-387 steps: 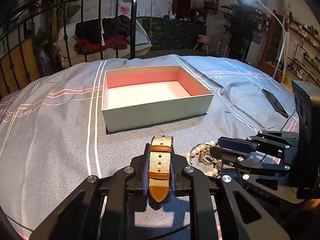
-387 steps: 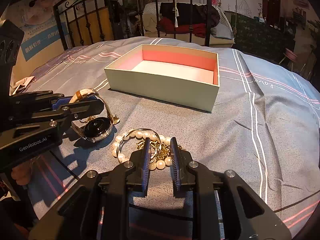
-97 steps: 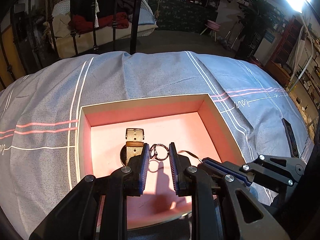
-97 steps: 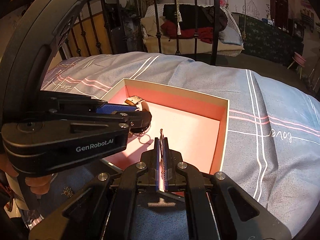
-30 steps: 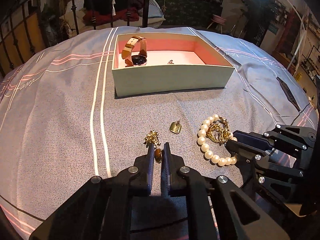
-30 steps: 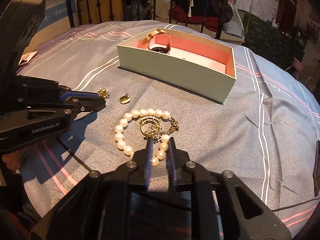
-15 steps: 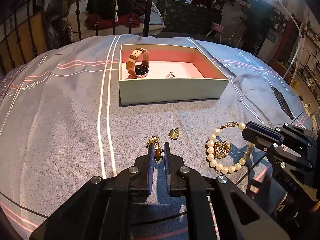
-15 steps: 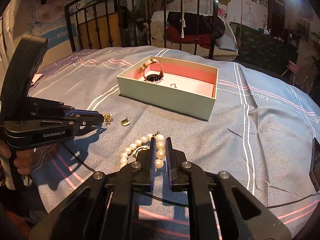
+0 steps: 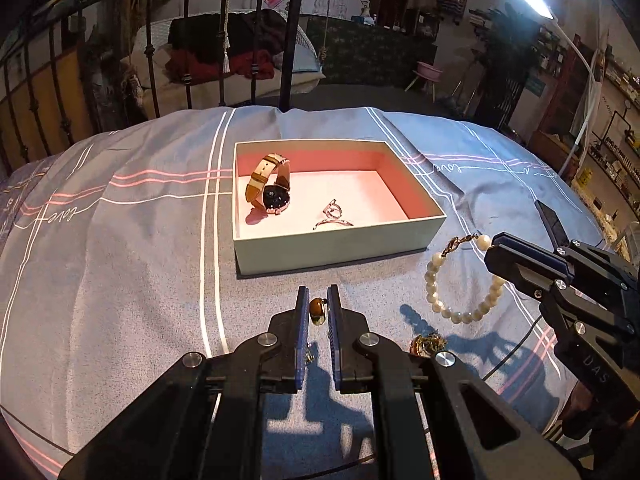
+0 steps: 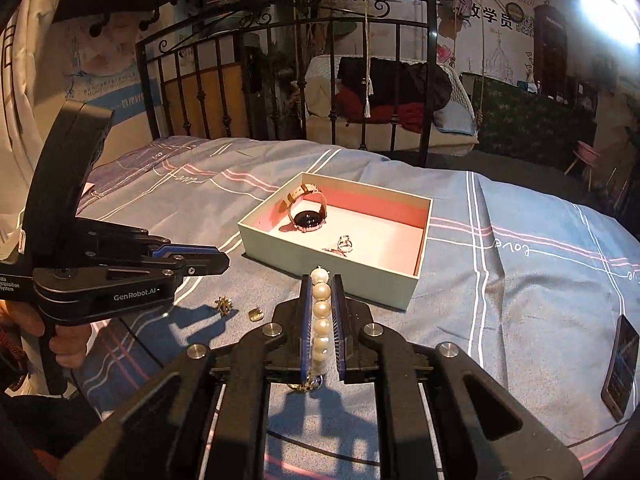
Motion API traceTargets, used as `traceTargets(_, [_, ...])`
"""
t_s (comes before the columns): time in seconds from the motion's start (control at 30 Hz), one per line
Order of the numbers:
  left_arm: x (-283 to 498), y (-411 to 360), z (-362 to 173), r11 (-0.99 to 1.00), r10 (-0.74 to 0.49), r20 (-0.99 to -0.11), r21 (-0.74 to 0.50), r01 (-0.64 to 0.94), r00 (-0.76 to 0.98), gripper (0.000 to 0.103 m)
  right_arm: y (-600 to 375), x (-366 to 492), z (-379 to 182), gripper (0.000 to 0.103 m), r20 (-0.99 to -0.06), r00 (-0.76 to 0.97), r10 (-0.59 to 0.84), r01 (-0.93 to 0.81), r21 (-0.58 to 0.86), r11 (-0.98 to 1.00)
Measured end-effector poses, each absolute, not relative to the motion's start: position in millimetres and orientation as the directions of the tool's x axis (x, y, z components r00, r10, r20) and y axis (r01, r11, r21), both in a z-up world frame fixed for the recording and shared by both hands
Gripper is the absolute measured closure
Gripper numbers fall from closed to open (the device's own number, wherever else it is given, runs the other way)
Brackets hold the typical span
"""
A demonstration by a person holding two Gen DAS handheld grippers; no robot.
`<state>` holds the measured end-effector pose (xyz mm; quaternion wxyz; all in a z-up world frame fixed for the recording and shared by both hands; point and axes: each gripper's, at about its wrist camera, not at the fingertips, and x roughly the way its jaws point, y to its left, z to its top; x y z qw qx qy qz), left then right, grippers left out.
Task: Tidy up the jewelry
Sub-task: 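Carry the pearl bracelet and gold earring into the box with both grippers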
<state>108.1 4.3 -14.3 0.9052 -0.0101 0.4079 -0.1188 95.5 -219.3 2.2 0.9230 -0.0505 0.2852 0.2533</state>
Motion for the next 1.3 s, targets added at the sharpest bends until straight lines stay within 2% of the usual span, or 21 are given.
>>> traceTargets(0.33, [142.3,3.0,14.5,0.972,-0.216,-0.704,-0.094,0.213,0.676,0.094,-221.2,123.4,25.6,0.093,-0.503,0.745,0.438,-0.482,0.047,0.875])
traceTargets(0.57, [165.2,-2.3,22.9,0.972,-0.221,-0.7,-0.098,0.215,0.68,0.094,-217.7,149.6,31.2,0.093,-0.503,0.753,0.424,-0.47,0.04,0.882])
traceTargets(1.3, [238.7,-15.0,-19.5,0.978,-0.184,-0.797,-0.088,0.191,0.575,0.094,-197.5,225.0,-18.8,0.093,-0.629,0.706,0.326,-0.404,0.02,0.915])
